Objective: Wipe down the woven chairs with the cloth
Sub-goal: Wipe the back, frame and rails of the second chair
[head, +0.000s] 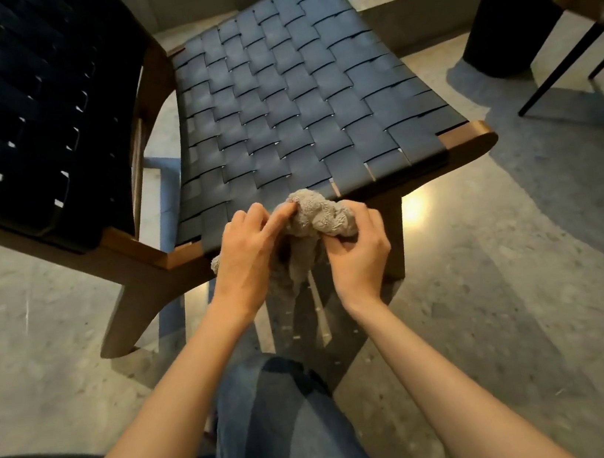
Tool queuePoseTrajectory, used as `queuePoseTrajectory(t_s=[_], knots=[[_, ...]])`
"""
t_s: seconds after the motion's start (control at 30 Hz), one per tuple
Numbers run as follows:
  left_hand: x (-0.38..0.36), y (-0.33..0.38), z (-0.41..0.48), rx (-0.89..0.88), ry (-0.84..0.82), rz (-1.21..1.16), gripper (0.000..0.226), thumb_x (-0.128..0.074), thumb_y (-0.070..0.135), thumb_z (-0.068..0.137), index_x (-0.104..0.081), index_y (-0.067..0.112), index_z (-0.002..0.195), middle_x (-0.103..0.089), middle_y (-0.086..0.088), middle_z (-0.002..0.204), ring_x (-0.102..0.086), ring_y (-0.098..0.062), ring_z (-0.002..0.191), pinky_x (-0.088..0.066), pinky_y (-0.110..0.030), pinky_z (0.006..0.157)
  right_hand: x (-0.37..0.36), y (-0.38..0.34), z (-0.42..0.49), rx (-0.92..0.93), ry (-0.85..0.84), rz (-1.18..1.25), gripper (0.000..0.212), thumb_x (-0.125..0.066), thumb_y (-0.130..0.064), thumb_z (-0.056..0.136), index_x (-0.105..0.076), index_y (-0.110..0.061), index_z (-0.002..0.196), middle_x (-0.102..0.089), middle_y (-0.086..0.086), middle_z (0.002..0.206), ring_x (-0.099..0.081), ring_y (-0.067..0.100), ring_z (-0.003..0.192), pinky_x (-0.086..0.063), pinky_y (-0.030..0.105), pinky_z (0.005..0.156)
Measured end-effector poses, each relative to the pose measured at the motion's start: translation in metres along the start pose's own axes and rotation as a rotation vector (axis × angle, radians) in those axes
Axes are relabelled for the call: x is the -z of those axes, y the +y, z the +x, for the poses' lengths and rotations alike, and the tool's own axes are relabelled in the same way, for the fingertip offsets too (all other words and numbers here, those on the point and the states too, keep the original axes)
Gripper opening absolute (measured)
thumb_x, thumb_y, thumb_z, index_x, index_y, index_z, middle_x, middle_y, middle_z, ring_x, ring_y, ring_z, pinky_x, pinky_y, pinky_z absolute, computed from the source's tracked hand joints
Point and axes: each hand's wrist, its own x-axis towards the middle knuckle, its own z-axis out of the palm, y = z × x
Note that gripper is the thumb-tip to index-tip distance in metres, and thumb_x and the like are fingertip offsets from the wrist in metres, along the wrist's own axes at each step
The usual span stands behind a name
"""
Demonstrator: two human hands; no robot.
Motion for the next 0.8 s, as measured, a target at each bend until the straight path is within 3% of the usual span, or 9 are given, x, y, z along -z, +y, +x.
queuePoseTrajectory(t_s=[0.07,0.17,0.37,0.47,0.6,0.8], knots=[[0.007,-0.013,-0.015,0.09,-0.014,-0.043,0.064,-0.068,-0.011,0.075,-0.051,0.01,0.133,-0.052,-0.017,0.09,-0.048,-0.029,0.077,-0.046,-0.041,0.066,-0.005,-0.002,-0.005,0.05,-0.063,-0.001,0.031,-0.072,-0.005,0.081,-0.063,-0.01,0.111,-0.057,0.005,0.105,-0.053,0.005,0.09,-0.042,0.002,0.074],[0.014,-0.02,-0.026,0.167,-0.065,-0.095,0.066,-0.071,-0.01,0.074,-0.051,0.011,0.134,-0.054,-0.017,0.096,-0.05,-0.028,0.085,-0.049,-0.038,0.073,-0.003,-0.002,-0.004,0.069,-0.062,-0.019,0.034,-0.07,0.0,0.08,-0.063,-0.007,0.113,-0.058,0.009,0.108,-0.053,0.007,0.095,-0.042,0.001,0.078],[0.011,0.013,0.013,-0.017,-0.081,-0.164,0.058,-0.066,-0.002,0.082,-0.05,0.013,0.136,-0.053,-0.016,0.094,-0.052,-0.028,0.083,-0.052,-0.041,0.068,0.028,0.002,0.021,0.046,0.189,-0.031,0.035,-0.065,0.002,0.083,-0.059,-0.006,0.116,-0.051,0.0,0.112,-0.051,0.004,0.102,-0.046,0.008,0.087],[0.009,0.025,0.029,-0.098,-0.075,-0.139,0.05,-0.06,0.002,0.089,-0.049,0.013,0.137,-0.053,-0.017,0.093,-0.051,-0.029,0.081,-0.05,-0.043,0.066,0.04,0.006,0.033,0.022,0.25,-0.055,0.036,-0.066,0.0,0.083,-0.057,-0.004,0.118,-0.055,0.011,0.117,-0.052,0.01,0.106,-0.049,0.018,0.09],[0.01,0.011,0.025,-0.101,-0.08,-0.078,0.051,-0.054,0.004,0.094,-0.042,0.018,0.142,-0.054,-0.016,0.096,-0.049,-0.026,0.082,-0.049,-0.04,0.068,0.027,0.005,0.026,-0.007,0.22,-0.02,0.039,-0.067,0.001,0.083,-0.057,-0.006,0.12,-0.054,0.011,0.116,-0.052,0.009,0.103,-0.045,0.005,0.084],[0.023,-0.023,-0.01,-0.001,-0.077,-0.071,0.057,-0.064,-0.006,0.082,-0.05,0.011,0.135,-0.057,-0.018,0.085,-0.054,-0.031,0.074,-0.052,-0.043,0.062,-0.017,-0.001,-0.01,0.022,0.097,0.018,0.037,-0.069,0.0,0.081,-0.059,-0.005,0.116,-0.052,0.008,0.109,-0.052,0.007,0.096,-0.045,0.005,0.078]])
